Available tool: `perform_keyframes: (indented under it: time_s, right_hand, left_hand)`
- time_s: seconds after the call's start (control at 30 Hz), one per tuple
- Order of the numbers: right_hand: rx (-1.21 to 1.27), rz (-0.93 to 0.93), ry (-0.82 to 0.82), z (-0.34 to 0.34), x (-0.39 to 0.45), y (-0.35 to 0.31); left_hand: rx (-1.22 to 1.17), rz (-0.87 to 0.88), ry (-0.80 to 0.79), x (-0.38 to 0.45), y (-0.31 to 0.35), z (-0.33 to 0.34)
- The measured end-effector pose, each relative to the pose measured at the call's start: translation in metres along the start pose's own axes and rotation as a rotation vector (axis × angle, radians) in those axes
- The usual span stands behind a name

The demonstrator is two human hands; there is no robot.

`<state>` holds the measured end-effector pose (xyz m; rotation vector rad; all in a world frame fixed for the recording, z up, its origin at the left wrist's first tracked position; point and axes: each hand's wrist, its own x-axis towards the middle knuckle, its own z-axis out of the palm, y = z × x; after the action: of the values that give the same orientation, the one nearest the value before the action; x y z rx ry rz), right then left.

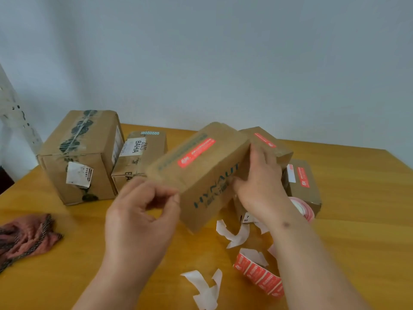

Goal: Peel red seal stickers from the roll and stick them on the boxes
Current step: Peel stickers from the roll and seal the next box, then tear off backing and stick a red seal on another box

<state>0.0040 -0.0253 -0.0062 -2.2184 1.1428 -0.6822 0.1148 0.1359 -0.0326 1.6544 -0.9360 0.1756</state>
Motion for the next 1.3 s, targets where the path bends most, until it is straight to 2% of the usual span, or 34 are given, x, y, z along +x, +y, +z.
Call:
perform_keyframes:
  time_s: [0.1, 0.2, 0.27, 0.33, 0.43, 0.57, 0.7, 0.83, 0.9, 0.97, 1.03, 1.2, 1.3]
  right_hand:
    - [-0.067, 0.061, -0.051, 0.007, 0.008, -0.002]
    - [0.111, 0.054, -0.149, 0.011, 0.009, 0.0]
    - [0.234, 0.051, -0.264, 0.013, 0.009, -0.003]
    - [0.327, 0.067, -0.364, 0.016, 0.009, -0.006]
    - [0.373, 0.086, -0.421, 0.018, 0.015, -0.01]
    - [0.118, -0.002, -0.357, 0.017, 0.023, -0.013]
    - [-0.145, -0.081, -0.378, 0.018, 0.026, -0.008]
    - [-0.394, -0.046, -0.32, 0.019, 0.034, -0.004]
    - [-0.487, 0.0, -0.293, 0.023, 0.038, -0.003]
    - [-0.51, 0.037, -0.284, 0.024, 0.04, -0.003]
    - [-0.495, 0.027, -0.292, 0.021, 0.037, -0.004]
    - [-0.453, -0.055, -0.333, -0.006, 0.015, -0.01]
    - [-0.388, -0.045, -0.311, -0.027, -0.004, -0.01]
  left_hand:
    - [0.002, -0.058, -0.042, -0.006, -0.012, 0.014]
    - [0.066, -0.114, -0.017, 0.001, -0.023, 0.022]
    - [-0.001, -0.203, -0.094, 0.008, -0.023, 0.025]
    - [-0.007, -0.173, -0.185, 0.012, -0.019, 0.029]
    - [0.045, -0.042, -0.283, 0.013, -0.015, 0.042]
    - [0.107, 0.057, -0.365, 0.018, -0.025, 0.065]
    - [0.024, -0.019, -0.33, 0.032, -0.036, 0.08]
    - [-0.093, -0.102, -0.493, 0.062, -0.03, 0.097]
    - [-0.015, -0.109, -0.597, 0.077, -0.026, 0.103]
    - [0.126, -0.072, -0.692, 0.085, -0.026, 0.108]
    - [0.214, -0.038, -0.72, 0.083, -0.029, 0.107]
    - [0.153, -0.03, -0.499, 0.05, -0.035, 0.087]
    - [0.062, -0.054, -0.523, 0.03, -0.027, 0.074]
